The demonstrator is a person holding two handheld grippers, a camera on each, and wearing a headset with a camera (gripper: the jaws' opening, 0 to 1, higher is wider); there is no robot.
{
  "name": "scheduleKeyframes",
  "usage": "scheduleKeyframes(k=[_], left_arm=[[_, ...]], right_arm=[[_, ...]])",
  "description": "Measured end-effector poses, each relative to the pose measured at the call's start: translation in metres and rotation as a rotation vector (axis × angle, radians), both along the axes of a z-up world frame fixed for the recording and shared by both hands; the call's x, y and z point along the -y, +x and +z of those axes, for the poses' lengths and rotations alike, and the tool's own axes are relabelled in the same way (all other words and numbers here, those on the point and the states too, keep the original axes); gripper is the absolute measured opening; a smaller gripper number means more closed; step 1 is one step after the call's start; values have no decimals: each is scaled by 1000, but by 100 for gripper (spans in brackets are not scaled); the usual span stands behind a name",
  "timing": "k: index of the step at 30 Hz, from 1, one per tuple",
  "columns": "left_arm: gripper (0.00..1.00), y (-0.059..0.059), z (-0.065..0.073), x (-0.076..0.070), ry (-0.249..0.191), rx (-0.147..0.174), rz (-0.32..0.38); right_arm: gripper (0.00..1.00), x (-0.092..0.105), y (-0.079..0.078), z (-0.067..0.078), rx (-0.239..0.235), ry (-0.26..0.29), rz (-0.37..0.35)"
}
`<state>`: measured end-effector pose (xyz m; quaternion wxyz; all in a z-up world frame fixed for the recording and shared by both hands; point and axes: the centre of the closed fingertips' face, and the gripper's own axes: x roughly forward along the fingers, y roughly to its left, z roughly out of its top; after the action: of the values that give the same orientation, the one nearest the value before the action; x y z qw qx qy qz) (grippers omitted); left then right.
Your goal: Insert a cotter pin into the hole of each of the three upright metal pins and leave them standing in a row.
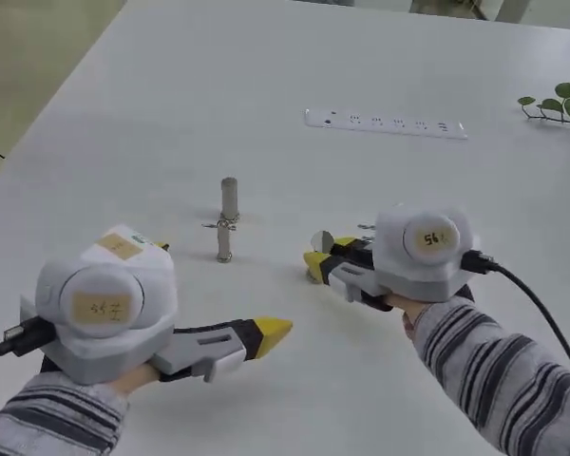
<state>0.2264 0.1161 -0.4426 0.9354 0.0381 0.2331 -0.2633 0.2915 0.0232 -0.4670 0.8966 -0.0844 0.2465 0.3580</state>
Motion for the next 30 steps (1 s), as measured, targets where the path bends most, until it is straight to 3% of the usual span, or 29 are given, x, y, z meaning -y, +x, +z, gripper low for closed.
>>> scheduleKeyframes(k=[15, 18, 22, 30], left_arm=[[95, -3, -4, 1, 13, -15, -4], [95, -3, -5, 0, 15, -20, -2], [95, -3, -6, 1, 18, -21, -3], [95, -2, -7, 0, 23, -25, 2]], right_arm=[[9, 0, -10, -1, 43, -48, 31], [9, 0, -10, -2, 6, -12, 20], [10, 0, -11, 0, 15, -7, 33], [28, -4, -20, 12, 27, 24, 90]])
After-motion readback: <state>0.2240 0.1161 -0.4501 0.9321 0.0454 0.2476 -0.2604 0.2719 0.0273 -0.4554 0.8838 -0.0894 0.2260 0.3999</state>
